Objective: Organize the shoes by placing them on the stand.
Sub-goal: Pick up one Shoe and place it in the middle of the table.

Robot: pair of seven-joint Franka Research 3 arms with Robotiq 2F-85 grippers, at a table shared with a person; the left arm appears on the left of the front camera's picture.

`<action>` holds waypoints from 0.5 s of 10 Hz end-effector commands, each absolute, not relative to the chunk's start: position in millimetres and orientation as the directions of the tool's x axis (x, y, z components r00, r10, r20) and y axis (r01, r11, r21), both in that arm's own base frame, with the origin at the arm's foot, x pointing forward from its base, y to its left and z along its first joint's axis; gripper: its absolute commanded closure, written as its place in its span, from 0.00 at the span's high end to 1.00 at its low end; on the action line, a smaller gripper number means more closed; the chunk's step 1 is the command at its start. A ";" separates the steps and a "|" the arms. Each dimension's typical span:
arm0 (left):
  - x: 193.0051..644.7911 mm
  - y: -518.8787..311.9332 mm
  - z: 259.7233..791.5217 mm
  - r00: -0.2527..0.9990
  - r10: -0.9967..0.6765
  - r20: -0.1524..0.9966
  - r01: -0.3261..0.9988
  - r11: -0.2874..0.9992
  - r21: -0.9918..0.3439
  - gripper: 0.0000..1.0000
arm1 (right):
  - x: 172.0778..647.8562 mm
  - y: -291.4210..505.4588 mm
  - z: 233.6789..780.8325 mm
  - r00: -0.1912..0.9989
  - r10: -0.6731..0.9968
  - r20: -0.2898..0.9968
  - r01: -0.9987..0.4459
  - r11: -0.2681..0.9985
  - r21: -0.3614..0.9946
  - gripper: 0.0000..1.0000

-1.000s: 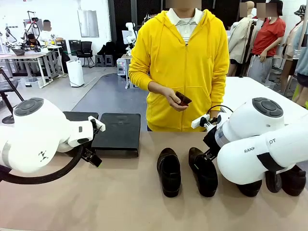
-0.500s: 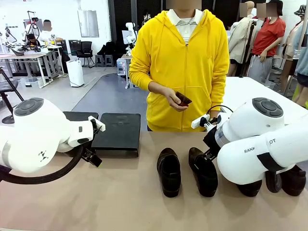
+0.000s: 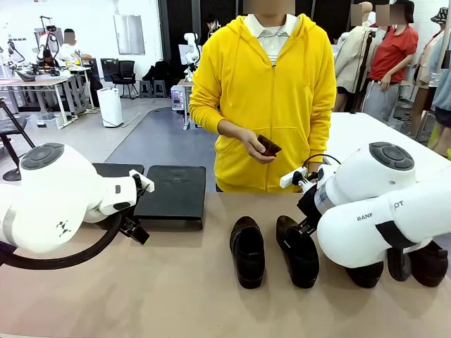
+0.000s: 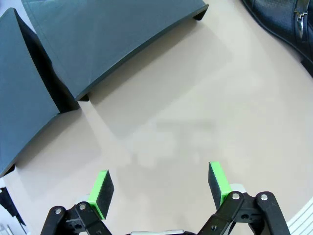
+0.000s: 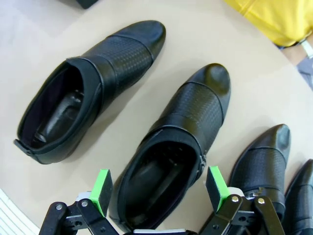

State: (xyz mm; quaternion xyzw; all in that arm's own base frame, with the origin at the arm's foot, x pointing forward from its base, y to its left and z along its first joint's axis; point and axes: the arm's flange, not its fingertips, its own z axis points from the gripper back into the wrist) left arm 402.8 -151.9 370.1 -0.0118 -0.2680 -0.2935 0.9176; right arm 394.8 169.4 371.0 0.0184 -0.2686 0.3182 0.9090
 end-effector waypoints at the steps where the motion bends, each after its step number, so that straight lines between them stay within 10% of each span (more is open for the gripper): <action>1: 402.7 -147.0 383.6 0.723 -0.511 0.465 0.551 0.833 0.058 1.00 | 399.6 156.7 405.6 0.666 0.588 0.459 -0.625 0.776 -0.089 1.00; 5: 327.4 -119.6 494.9 0.698 -0.563 0.443 0.680 0.716 -0.160 1.00 | 338.2 77.1 516.5 0.684 0.604 0.410 -0.662 0.749 0.001 1.00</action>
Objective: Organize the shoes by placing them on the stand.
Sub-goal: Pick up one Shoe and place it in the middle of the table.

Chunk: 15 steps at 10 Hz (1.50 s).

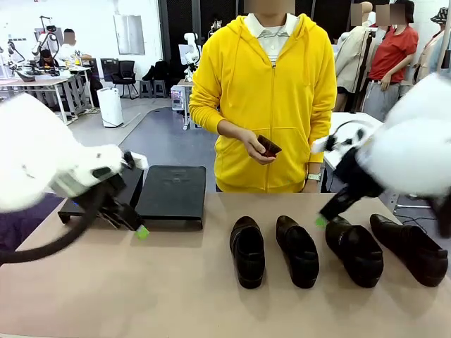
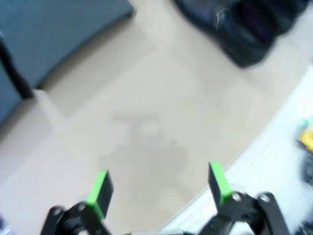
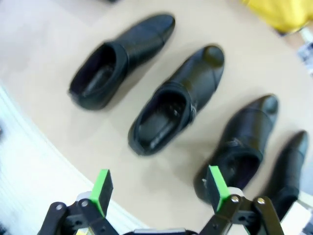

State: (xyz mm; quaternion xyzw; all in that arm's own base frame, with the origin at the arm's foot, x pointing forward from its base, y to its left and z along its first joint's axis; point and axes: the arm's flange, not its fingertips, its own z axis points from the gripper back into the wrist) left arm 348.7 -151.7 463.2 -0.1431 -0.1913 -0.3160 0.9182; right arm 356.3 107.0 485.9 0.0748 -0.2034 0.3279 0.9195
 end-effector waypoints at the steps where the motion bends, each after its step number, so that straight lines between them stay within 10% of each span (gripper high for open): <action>1: 283.7 -98.6 526.8 0.679 -0.562 0.472 0.688 0.712 -0.141 1.00 | 307.2 43.2 543.4 0.681 0.605 0.414 -0.681 0.731 0.053 1.00; 6: 145.2 -29.8 574.7 0.721 -0.429 0.544 0.532 0.846 -0.038 1.00 | 165.2 -90.2 594.9 0.822 0.240 0.515 -0.374 0.911 0.173 1.00; 15: 156.4 -20.6 616.2 0.718 -0.431 0.546 0.545 0.837 -0.056 1.00 | 152.5 -97.3 599.6 0.814 0.255 0.522 -0.391 0.905 0.169 1.00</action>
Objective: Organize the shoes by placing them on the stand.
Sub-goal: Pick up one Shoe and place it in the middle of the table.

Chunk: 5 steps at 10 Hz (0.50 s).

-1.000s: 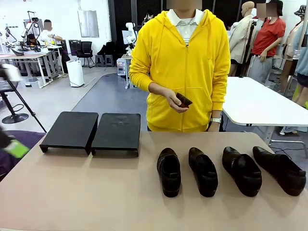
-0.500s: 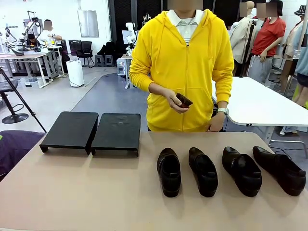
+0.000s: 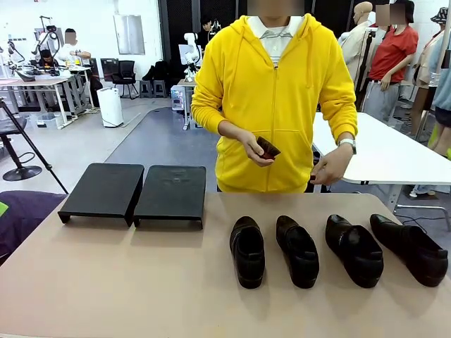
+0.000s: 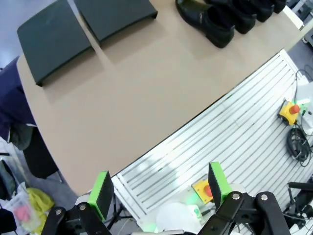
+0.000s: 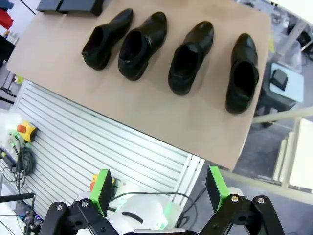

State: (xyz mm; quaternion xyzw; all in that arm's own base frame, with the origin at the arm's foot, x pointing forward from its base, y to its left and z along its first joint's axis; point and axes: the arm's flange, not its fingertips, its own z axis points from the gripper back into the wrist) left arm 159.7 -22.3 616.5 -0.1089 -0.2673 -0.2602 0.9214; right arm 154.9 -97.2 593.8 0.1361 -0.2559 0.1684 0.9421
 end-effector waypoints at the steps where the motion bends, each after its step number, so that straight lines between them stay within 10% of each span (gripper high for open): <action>1: 156.4 -20.6 616.2 0.718 -0.431 0.546 0.545 0.837 -0.056 1.00 | 154.9 -97.1 593.7 0.813 0.248 0.528 -0.387 0.906 0.170 1.00; 5: 156.4 -20.6 616.2 0.718 -0.431 0.546 0.545 0.837 -0.056 1.00 | 242.4 -72.3 598.0 0.803 0.345 0.486 -0.480 0.858 0.184 1.00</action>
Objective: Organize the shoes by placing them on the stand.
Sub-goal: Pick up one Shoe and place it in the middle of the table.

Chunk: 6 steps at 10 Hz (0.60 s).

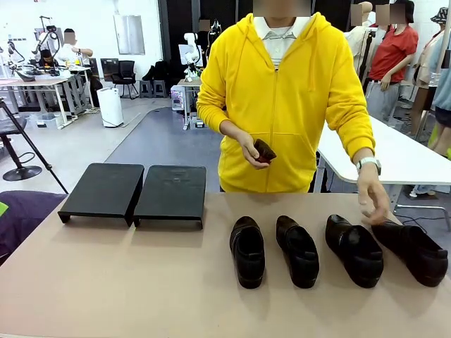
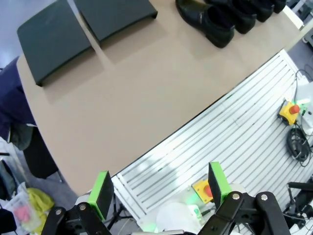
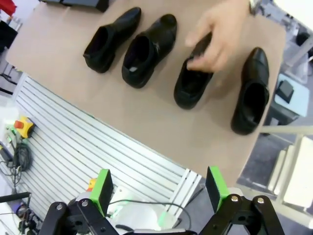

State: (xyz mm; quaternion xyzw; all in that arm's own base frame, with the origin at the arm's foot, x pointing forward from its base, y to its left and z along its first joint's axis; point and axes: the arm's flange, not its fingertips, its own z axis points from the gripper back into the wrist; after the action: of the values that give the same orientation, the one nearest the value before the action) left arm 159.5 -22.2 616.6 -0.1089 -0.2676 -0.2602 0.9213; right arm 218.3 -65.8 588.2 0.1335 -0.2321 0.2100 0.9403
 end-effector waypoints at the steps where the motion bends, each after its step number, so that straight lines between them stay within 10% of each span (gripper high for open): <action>1: 156.4 -20.6 616.2 0.718 -0.431 0.546 0.545 0.837 -0.056 1.00 | 235.8 -91.1 601.5 0.828 0.348 0.440 -0.467 0.862 0.196 1.00; 6: 156.4 -20.6 616.2 0.718 -0.431 0.546 0.545 0.837 -0.056 1.00 | 113.3 -236.7 627.5 0.927 0.137 0.349 -0.274 0.884 0.379 1.00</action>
State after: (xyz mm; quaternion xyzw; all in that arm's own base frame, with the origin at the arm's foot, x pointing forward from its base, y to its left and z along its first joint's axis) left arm 159.5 -22.1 616.6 -0.1091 -0.2672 -0.2602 0.9214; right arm 109.9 -220.9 626.1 0.2092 -0.1574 0.1205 0.9576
